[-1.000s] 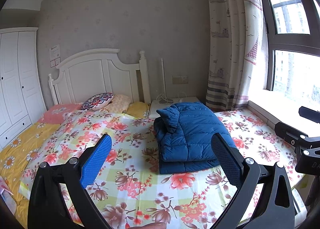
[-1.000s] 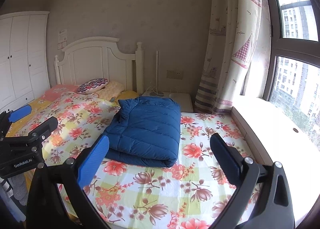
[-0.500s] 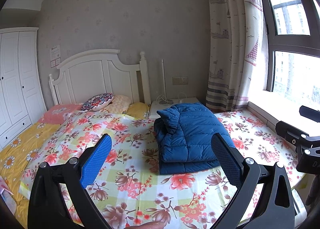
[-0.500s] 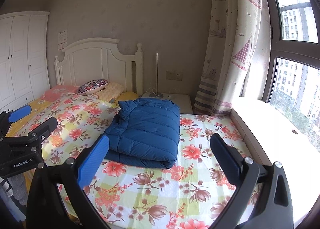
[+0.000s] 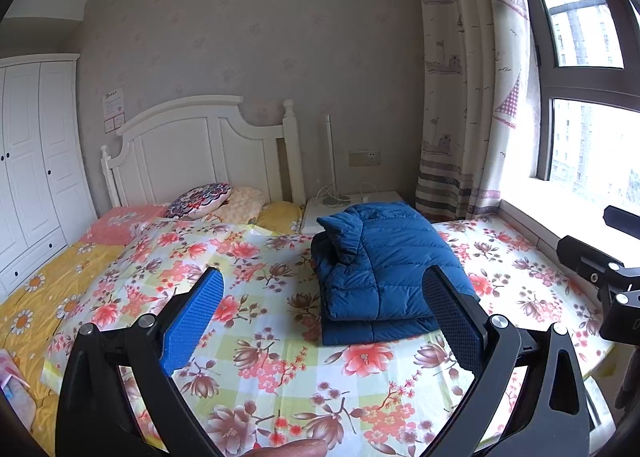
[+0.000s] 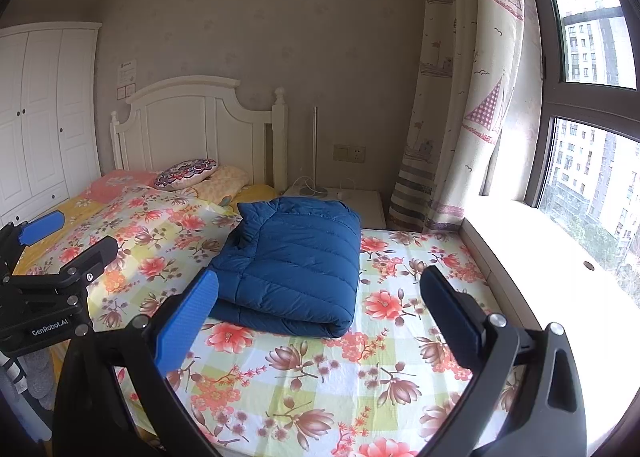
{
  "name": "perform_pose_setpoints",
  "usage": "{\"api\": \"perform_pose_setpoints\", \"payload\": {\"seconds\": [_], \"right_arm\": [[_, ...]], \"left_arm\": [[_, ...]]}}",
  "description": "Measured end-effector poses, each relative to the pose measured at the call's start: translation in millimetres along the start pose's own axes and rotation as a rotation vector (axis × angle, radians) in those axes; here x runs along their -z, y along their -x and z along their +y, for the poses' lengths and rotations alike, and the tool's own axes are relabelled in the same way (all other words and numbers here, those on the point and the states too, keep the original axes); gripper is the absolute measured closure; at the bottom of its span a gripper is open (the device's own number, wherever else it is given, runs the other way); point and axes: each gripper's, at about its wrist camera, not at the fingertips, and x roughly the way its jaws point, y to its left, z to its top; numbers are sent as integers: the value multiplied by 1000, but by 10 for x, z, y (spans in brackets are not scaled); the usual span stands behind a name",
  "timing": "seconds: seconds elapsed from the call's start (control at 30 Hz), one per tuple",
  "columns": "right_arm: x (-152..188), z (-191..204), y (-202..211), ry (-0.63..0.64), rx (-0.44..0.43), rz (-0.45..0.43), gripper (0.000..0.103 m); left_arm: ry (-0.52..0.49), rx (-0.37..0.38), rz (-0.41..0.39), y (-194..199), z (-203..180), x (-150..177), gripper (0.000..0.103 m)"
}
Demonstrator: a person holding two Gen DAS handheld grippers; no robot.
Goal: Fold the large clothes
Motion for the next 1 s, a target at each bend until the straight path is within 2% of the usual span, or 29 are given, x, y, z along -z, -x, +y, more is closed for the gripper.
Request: {"api": "perform_pose_setpoints", "payload": {"seconds": [0.73,1.0], "right_arm": [[-52,-80,-20,13,-10,-2,3],[-24,-150,-291,28,-26,36,3]], "left_arm": [[-12,7,-28,58,-12,-90,6],[-23,33,3,-228,-110,-88,6]]}}
